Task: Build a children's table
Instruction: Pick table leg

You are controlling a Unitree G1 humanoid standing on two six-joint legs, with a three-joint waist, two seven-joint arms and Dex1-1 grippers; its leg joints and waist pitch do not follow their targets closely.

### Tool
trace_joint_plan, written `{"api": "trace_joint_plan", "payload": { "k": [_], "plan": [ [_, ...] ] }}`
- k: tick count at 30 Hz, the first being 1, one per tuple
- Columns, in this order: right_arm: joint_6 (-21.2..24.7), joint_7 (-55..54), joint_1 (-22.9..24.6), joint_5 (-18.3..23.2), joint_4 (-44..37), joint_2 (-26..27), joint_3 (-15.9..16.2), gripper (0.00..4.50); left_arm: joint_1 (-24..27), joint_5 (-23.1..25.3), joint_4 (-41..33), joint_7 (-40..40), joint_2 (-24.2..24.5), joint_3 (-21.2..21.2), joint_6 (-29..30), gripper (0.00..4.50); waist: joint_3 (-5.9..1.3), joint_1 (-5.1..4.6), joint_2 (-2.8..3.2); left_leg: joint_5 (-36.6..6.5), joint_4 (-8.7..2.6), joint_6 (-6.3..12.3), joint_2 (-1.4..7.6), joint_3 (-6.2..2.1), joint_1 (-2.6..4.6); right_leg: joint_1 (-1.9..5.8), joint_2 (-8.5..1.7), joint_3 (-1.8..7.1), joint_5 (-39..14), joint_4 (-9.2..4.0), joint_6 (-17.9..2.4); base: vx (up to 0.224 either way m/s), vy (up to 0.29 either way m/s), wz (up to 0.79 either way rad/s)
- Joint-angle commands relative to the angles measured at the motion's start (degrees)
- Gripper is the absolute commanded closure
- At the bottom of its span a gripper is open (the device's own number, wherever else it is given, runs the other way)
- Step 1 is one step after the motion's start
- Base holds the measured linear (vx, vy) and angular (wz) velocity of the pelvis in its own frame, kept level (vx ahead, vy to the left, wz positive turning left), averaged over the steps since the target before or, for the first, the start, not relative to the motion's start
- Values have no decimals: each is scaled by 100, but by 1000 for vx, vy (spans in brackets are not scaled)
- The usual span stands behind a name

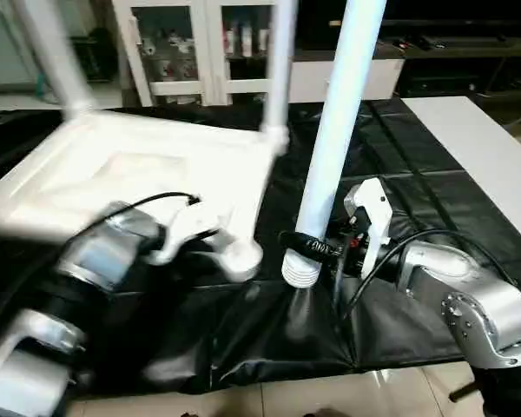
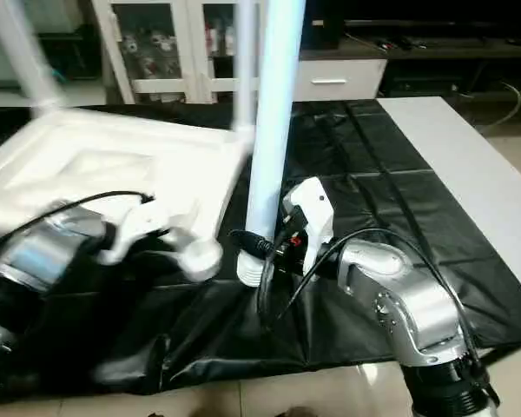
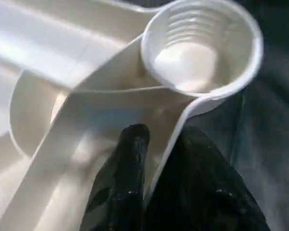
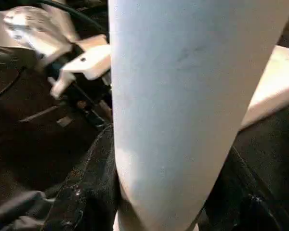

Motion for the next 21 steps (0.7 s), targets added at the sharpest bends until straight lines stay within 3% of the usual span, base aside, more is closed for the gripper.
{"api": "trace_joint_plan", "payload": {
  "k": [1,7,9,11,12,16,18,19,20,21],
  "plan": [
    [145,-234,-188,-42,85,77,-205,264,394,29,-253,454,-182,114,505,366,-354,42,-49,-1414,-404,108,9,40,-79,293,-188,193,-2343,-506,-869,0,0,0],
    [172,-489,-298,-116,309,133,-338,264,822,52,-1064,391,-246,-150,132,396,-348,51,-53,-1467,-411,172,12,41,-75,257,-177,190,-2523,-539,-744,0,0,0],
    [212,-553,-369,-82,389,151,-431,264,966,9,-1379,384,-184,-230,99,403,-341,56,-81,-1531,-417,166,15,45,-68,245,-175,189,-2590,-545,-709,0,0,0],
    [223,-552,-405,-59,421,150,-463,264,1041,-44,-1543,438,-216,-171,108,403,-339,65,-70,-1535,-417,157,13,46,-66,233,-174,190,-2619,-549,-678,0,0,0],
    [198,-522,-432,-58,446,131,-474,264,1086,-140,-1636,481,-281,-70,-14,403,-345,72,-93,-1508,-412,160,14,50,-73,239,-177,193,-2590,-548,-674,0,0,0],
    [172,-432,-517,-59,505,82,-493,264,1097,-254,-1761,610,-372,160,-36,359,-376,108,-137,-1180,-397,188,25,68,-98,245,-165,208,-2090,-491,-744,0,0,0],
    [154,-401,-545,-53,526,65,-485,264,1078,-207,-1711,663,-294,174,-234,339,-374,127,-125,-1124,-402,192,28,63,-106,248,-160,205,-1882,-465,-813,0,0,0],
    [138,-355,-569,-42,546,46,-469,264,1064,-157,-1655,730,-200,193,-383,324,-377,127,-154,-1110,-398,207,27,67,-110,254,-161,207,-1787,-456,-838,0,0,0],
    [138,-355,-569,-42,546,46,-469,264,1064,-157,-1655,730,-200,193,-383,315,-376,131,-145,-1124,-401,208,29,65,-105,252,-162,207,-1781,-450,-852,0,0,0],
    [135,-290,-580,-35,556,29,-441,264,1058,-140,-1609,709,-86,200,-511,312,-370,126,-182,-1107,-401,213,28,69,-118,259,-164,208,-1763,-449,-855,0,0,0]
  ]
}}
